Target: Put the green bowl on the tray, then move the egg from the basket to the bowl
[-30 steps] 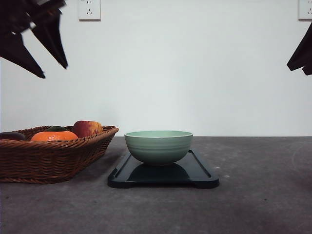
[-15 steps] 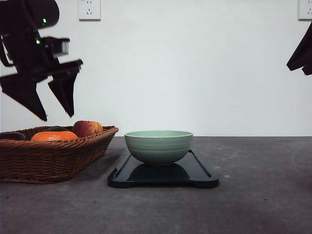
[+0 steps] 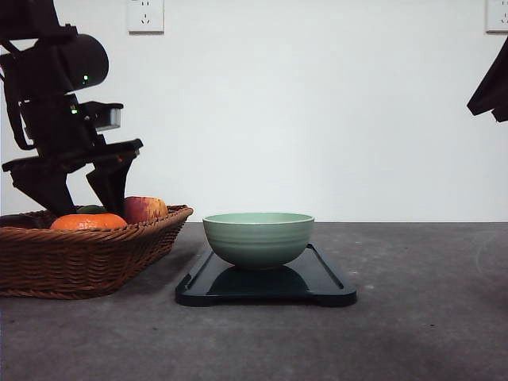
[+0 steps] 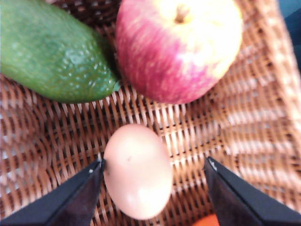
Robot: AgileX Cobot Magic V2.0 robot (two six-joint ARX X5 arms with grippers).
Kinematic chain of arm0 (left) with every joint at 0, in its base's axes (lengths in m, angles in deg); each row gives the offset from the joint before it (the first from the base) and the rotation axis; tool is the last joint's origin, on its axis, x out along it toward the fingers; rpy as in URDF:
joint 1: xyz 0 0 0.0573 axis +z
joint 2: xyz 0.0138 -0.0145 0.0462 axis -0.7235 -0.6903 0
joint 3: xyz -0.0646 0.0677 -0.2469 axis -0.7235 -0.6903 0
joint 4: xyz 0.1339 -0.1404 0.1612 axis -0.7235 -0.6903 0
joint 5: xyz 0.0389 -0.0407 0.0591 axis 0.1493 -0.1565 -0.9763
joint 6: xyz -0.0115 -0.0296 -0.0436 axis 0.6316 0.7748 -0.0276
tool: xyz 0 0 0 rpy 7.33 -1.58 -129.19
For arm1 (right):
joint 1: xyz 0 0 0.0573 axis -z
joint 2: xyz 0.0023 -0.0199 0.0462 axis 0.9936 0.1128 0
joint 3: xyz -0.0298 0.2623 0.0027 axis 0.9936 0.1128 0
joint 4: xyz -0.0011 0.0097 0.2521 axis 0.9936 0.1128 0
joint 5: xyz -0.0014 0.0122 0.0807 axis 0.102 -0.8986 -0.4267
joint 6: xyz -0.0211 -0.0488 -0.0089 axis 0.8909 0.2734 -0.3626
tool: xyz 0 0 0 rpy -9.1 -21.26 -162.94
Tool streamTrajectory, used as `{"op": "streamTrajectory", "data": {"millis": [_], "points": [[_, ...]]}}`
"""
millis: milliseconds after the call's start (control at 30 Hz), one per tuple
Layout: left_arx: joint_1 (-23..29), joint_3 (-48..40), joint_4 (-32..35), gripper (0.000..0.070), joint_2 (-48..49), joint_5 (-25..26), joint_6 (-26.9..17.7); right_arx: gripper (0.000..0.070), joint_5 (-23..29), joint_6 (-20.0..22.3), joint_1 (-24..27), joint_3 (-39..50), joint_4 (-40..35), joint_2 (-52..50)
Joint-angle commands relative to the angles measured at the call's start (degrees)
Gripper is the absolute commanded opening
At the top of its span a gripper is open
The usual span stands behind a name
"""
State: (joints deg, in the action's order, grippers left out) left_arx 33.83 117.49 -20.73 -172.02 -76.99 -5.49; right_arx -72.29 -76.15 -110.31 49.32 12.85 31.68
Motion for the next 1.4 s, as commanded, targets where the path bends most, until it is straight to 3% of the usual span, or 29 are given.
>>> {"op": "streamTrajectory", "data": {"millis": [0, 433, 467, 567, 633, 867, 1367], "points": [[-0.2, 1.4, 0.9, 0.0432, -1.6, -0.4, -0.4, 0.0207, 0.1, 0.5, -0.3, -0.2, -0.3, 0.2], [-0.2, 1.4, 2.3, 0.0414, -4.1, -1.4, -0.1, 0.0207, 0.1, 0.5, -0.3, -0.2, -0.3, 0.2], [-0.2, 1.4, 2.3, 0.0388, -4.1, -1.4, -0.1, 0.0207, 0.2, 0.5, -0.3, -0.2, -0.3, 0.2], [-0.2, 1.4, 2.0, 0.0208, -4.1, -1.4, 0.0, 0.0207, 0.2, 0.5, -0.3, -0.2, -0.3, 0.2], [-0.2, 1.4, 2.1, 0.0178, -4.1, -1.4, 0.2, 0.0207, 0.2, 0.5, -0.3, -0.2, -0.3, 0.2], [-0.1, 2.1, -0.4, 0.0181, -3.1, -1.4, 1.5, 0.0207, 0.2, 0.5, -0.3, -0.2, -0.3, 0.2], [-0.8, 18.8, -20.4, 0.0182, -0.6, -1.7, 0.7, 0.0207, 0.2, 0.5, -0.3, -0.2, -0.4, 0.2]]}}
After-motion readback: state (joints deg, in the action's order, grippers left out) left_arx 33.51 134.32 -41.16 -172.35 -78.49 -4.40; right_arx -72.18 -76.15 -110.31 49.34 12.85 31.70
